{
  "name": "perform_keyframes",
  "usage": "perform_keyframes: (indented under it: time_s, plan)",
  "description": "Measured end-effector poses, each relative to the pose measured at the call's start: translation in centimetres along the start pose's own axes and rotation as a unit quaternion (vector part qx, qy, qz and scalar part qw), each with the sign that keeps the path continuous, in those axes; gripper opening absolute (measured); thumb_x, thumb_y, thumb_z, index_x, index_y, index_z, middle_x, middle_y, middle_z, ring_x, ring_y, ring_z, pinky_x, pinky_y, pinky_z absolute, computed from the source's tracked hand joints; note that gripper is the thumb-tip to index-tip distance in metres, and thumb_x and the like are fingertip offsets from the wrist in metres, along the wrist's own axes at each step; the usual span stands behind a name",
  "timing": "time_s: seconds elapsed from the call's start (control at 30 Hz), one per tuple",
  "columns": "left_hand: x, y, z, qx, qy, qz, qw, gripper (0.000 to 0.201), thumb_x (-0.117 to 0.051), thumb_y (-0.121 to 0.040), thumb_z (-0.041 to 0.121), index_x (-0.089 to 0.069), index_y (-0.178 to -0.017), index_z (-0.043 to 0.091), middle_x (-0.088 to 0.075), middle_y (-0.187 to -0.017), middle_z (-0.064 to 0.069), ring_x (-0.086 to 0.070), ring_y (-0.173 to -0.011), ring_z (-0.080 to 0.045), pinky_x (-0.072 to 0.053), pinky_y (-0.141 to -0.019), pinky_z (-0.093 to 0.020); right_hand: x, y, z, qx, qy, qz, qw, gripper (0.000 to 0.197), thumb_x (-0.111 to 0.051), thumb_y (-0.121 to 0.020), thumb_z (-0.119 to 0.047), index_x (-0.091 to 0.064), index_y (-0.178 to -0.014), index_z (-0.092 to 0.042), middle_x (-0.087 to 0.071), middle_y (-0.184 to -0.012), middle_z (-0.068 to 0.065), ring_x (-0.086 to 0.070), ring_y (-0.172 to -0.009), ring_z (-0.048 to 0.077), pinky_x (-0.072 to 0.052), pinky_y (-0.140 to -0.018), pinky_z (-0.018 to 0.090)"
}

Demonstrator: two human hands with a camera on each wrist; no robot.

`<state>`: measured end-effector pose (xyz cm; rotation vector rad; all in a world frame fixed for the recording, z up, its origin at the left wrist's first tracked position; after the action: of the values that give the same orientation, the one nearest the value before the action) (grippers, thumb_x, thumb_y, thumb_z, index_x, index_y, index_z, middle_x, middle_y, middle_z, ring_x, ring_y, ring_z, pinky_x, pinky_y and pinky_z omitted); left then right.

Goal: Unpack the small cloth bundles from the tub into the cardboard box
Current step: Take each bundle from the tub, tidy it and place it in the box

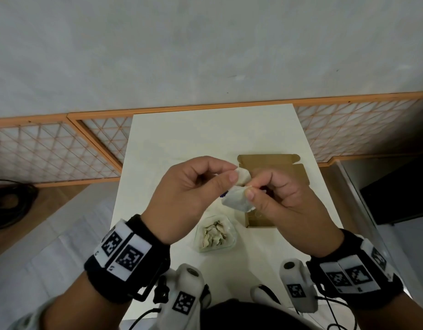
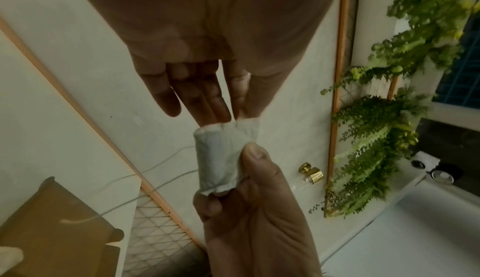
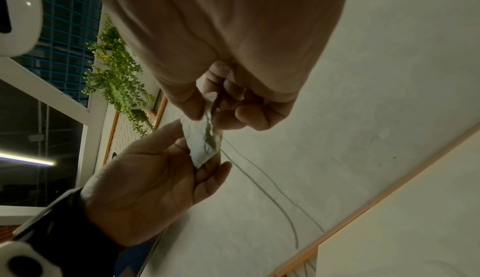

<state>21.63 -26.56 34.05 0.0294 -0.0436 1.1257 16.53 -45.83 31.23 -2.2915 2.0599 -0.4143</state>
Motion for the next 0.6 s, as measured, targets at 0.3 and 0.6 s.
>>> perform_keyframes:
  time_s: [0.3,0.6]
  plan:
    - [1.5,-1.2,-1.2,-0.007,-0.205,-0.046,0.978,0.008,-0.072,-0.098,0.026,-0.079,-0.095,0.026,-0.078,-0.088,0.011,-0.071,-0.080,-0.010,-0.054,-0.075,-0.024,0.0,0.0,-1.0,0.002,0.229,-0.070,0.971,0.012,-0.062,-0.101,-0.031,-0.071,-0.098,-0.024,-0.057,-0.123,-0.013,-0.058,-0.105,-0.002,-0.036,-0.086,0.006]
    - [1.0,-1.5,-1.3,0.008,-0.218,-0.084,0.972,0.010,-0.069,-0.099,0.023,-0.079,-0.099,0.022,-0.076,-0.084,0.011,-0.068,-0.076,-0.008,-0.054,-0.073,-0.020,-0.7,-1.0,-0.4,-0.011,0.247,-0.028,0.968,0.011,-0.063,-0.101,-0.028,-0.069,-0.092,-0.023,-0.063,-0.101,-0.012,-0.061,-0.088,0.009,-0.039,-0.075,0.012]
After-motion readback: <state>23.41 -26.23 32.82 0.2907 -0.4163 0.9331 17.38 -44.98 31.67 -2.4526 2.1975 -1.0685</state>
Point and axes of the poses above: each hand's wrist, its own y-axis away from the middle knuckle, its own x-axis out of the back of the hand, z = x × y, the point moved 3 cm from there along -y, towards the middle knuckle
